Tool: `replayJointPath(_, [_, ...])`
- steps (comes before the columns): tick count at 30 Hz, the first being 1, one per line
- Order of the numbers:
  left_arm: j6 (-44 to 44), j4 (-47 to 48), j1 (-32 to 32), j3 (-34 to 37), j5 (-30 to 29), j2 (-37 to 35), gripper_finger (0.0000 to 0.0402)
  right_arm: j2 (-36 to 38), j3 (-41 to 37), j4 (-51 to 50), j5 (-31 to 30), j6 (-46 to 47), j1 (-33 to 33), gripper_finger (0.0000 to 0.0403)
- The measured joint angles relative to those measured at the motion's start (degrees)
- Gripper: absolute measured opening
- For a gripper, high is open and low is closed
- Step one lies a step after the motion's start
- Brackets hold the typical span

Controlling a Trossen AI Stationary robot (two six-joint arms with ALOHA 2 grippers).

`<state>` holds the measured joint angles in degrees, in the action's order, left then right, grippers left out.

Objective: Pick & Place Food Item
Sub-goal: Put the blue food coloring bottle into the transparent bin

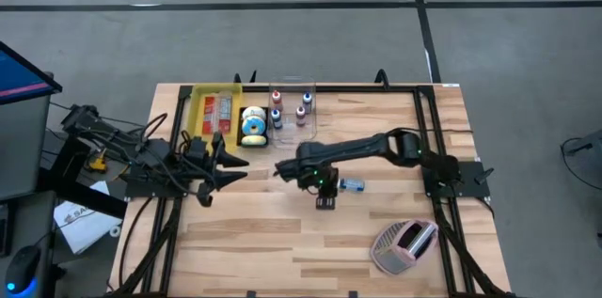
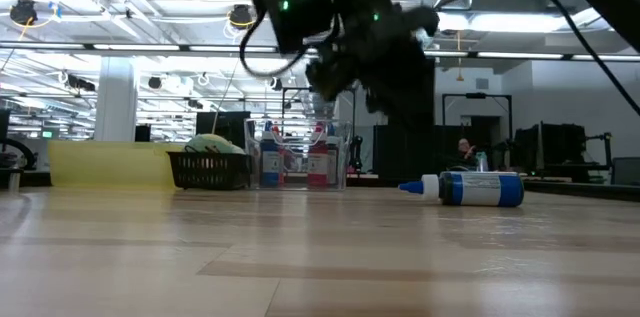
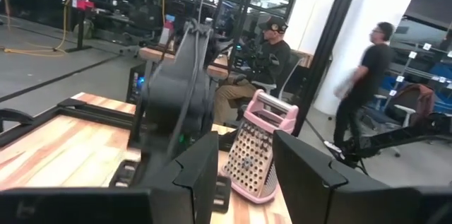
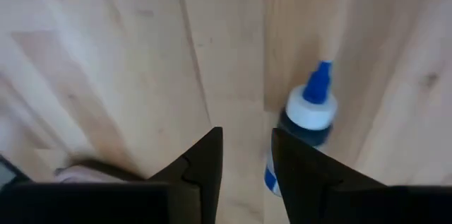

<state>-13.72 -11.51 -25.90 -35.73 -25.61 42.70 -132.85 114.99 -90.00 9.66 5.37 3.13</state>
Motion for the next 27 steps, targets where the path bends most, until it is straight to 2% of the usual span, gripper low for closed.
replayJointPath(9, [0.4,0.0,-0.5,0.0,0.0,0.0,0.0131,-4.1,-0.6,-0.1,-3.3,1.5,0.5,0.0164])
replayJointPath(27, [1.8,-0.5,-0.5,0.0,0.0,-0.2,0.0131,-4.4,-0.7,-0.1,-5.3,1.5,-2.8,0.016])
